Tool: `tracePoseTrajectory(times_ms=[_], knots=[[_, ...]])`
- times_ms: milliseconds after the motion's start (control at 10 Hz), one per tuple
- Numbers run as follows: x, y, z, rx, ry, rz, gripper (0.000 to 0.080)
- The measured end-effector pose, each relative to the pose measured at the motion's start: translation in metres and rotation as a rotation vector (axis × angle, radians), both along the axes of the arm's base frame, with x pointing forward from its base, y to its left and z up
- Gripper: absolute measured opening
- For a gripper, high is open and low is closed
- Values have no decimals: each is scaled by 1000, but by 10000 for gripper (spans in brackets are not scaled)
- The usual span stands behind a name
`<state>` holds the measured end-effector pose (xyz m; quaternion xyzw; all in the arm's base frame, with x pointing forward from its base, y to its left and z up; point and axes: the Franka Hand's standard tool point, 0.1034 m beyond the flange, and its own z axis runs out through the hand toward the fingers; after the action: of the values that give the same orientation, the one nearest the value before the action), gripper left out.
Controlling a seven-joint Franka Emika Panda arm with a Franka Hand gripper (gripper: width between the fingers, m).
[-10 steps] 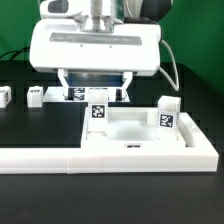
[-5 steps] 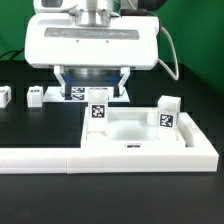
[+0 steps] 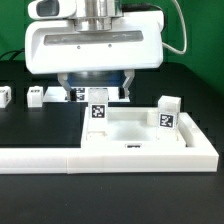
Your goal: Assemble square table
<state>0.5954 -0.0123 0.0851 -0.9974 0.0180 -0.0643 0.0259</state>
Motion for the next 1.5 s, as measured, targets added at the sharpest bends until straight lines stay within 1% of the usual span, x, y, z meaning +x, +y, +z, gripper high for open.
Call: tracePoseTrajectory(times_ms=[300,400,500,600,700,1100,1200,1500], knots=[[1,1,-2,-4,-10,3,648],[3,0,-2,-8,-23,8,513],[3,0,-2,-8,-23,7,513],[3,0,-2,-8,-23,7,374],[3,0,-2,-8,-23,7,288],[3,0,-2,-3,-23,-21,288],[3,0,-2,6,-24,-72,289],[3,8,-3,60,-14,-383,290]])
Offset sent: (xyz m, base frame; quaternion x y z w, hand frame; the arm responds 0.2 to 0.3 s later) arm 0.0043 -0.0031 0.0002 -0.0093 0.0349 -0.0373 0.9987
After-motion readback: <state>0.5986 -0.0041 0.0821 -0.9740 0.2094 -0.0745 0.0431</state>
